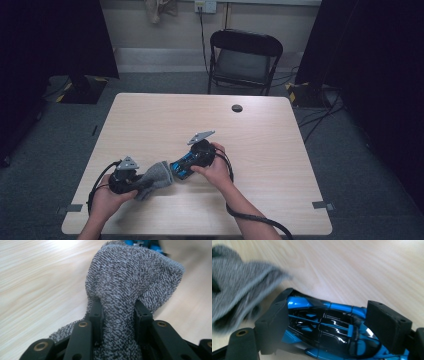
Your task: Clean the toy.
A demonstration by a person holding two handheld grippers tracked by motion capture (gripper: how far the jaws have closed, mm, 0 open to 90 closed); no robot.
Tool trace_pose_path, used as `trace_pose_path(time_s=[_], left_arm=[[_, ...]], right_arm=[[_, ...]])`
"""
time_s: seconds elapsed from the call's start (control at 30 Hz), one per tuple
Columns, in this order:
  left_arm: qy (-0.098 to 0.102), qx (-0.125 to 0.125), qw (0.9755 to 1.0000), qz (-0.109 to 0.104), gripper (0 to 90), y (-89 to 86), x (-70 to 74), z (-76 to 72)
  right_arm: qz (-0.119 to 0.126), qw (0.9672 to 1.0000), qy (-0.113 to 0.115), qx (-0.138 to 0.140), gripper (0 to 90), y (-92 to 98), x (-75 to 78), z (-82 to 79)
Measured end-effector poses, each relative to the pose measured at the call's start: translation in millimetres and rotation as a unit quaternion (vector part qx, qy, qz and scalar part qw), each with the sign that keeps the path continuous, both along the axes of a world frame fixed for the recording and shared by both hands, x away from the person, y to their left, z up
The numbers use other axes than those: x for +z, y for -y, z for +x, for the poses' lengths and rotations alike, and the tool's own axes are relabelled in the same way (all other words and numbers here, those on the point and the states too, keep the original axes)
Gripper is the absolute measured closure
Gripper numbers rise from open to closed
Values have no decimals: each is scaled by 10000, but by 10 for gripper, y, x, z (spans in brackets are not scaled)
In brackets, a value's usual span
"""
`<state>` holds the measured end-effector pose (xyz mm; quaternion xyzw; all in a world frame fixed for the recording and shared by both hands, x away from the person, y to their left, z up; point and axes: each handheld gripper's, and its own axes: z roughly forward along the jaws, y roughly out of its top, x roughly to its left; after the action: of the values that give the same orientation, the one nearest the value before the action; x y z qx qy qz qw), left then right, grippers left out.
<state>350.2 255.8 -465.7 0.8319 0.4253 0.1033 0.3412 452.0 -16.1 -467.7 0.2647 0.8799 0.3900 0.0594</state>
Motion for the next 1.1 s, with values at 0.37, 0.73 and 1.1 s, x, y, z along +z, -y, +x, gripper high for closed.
trace_pose_path(time_s=[0.37,0.73,1.1], left_arm=[[458,-29,9989,37,297,82,5,55],[240,-417,9982,358,423,251,-179,145],[-57,554,9980,311,680,359,-127,313]], right_arm=[[-34,9994,325,-95,134,4,-116,-40],[213,9986,454,-135,127,35,-175,-60],[230,9988,412,-131,126,30,-176,-49]])
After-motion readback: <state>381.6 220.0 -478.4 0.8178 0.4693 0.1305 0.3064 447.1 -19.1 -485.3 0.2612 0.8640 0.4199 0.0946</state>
